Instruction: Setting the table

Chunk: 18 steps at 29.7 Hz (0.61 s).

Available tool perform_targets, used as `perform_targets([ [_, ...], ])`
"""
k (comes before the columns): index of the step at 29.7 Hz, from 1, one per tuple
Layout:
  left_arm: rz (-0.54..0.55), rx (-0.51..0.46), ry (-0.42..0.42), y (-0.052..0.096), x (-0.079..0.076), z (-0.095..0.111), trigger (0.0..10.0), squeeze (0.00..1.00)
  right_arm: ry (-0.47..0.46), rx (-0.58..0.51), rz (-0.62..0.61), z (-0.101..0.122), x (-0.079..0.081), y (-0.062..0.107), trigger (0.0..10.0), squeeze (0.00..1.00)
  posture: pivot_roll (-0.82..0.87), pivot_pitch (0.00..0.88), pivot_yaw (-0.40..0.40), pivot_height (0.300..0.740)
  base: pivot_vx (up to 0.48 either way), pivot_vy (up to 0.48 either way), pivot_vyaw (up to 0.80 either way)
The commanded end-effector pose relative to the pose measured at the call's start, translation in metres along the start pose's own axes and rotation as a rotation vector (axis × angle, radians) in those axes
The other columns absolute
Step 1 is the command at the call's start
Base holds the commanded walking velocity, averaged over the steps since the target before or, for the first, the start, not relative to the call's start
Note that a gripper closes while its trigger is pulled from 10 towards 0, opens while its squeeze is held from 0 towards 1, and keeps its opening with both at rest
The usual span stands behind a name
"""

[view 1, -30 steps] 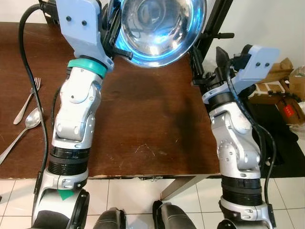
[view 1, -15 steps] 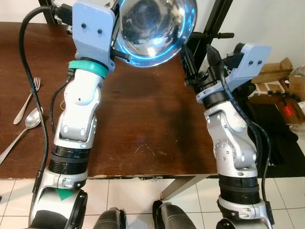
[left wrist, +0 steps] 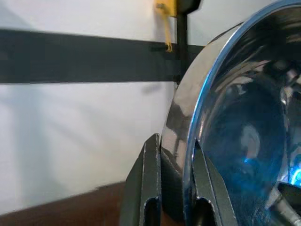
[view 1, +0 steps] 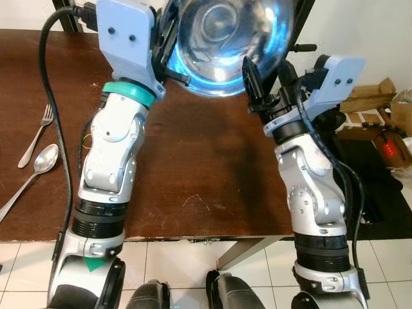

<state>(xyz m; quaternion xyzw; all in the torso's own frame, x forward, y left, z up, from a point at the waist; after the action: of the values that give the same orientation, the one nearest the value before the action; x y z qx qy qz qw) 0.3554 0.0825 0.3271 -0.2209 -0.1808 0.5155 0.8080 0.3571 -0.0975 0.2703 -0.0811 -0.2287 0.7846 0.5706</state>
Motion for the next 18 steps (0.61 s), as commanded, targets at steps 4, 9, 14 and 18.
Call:
perform_targets([
  [4,-0.077,0.047,0.149,0.005,-0.013,-0.006,10.0,0.0,-0.08,-0.017,-0.006,0.003,-0.002,-0.001,4.0,0.0,-0.01,0.0,-0.031,0.74,0.0,0.0,0.0],
  [9,-0.059,0.066,0.18,0.006,-0.01,-0.011,10.0,0.0,-0.134,-0.047,0.004,0.009,0.0,-0.001,0.0,0.0,-0.01,0.0,-0.032,0.74,0.0,0.0,0.0],
  [14,-0.046,0.075,0.18,0.006,-0.007,-0.014,10.0,0.0,-0.163,-0.078,0.032,0.015,0.004,0.001,0.0,0.0,-0.02,0.0,-0.033,0.74,0.0,0.0,0.0],
  [18,-0.048,0.078,0.18,0.006,-0.008,-0.015,10.0,0.0,-0.178,-0.095,0.051,0.019,0.006,0.002,0.0,0.0,-0.02,0.0,-0.032,0.74,0.0,0.0,0.0],
])
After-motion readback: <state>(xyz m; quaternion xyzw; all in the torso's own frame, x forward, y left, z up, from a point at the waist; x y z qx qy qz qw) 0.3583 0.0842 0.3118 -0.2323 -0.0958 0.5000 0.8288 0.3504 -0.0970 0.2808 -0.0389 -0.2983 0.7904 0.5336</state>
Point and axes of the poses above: a point about 5 cm out from each wrist's last joint towards the gripper, its own y axis pointing back from the gripper into the wrist, its own z axis along the axis of the wrist's last joint, x = y × z, the point moved 5 cm from there along -y, pointing out of the wrist towards the gripper, and after that the axes turned 3 degrees about y, right-handed, at the moved point
